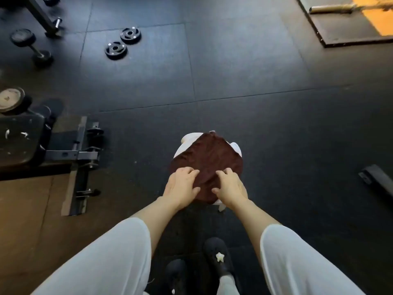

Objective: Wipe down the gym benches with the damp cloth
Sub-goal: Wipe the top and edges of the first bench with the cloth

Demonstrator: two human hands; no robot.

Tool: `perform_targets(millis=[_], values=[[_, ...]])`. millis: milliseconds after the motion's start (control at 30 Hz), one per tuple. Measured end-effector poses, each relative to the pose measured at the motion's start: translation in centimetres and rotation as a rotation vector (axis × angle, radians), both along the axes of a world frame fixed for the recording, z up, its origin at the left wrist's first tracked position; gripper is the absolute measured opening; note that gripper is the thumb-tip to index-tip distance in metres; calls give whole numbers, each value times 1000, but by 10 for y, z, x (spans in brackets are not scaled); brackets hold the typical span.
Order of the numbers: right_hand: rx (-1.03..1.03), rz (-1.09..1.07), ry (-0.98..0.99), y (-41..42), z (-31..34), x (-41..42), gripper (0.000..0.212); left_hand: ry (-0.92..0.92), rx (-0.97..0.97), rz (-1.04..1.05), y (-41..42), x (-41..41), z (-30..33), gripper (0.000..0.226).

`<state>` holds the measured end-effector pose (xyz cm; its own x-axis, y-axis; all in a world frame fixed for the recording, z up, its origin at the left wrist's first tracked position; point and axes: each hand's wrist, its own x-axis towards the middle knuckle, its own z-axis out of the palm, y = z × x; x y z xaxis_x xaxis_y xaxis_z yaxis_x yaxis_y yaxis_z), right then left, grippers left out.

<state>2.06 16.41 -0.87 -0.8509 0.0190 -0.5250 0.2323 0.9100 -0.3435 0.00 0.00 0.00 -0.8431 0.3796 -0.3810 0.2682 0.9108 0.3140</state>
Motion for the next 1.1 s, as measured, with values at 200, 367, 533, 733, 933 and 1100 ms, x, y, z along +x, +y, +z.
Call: perform_targets(millis=[200, 367, 533, 733, 933, 1100], values=[[131, 80, 103, -10, -61, 0, 55, 55, -67, 37, 12, -14, -62, 57], [124, 19, 208, -11, -90, 2, 30, 12, -67, 71, 17, -16, -89, 67], [36, 31, 329, -16, -96, 7, 12, 30, -117, 79, 23, -15, -93, 74], [-147, 40, 610, -8, -87, 20, 14, 100, -47, 115, 26, -19, -82, 23], [-291, -68, 398, -3, -41, 18, 8, 198, 99, 93, 15, -13, -34, 11], [-402, -139, 326, -14, 24, -4, 17, 295, 220, 87, 6, -10, 27, 6]])
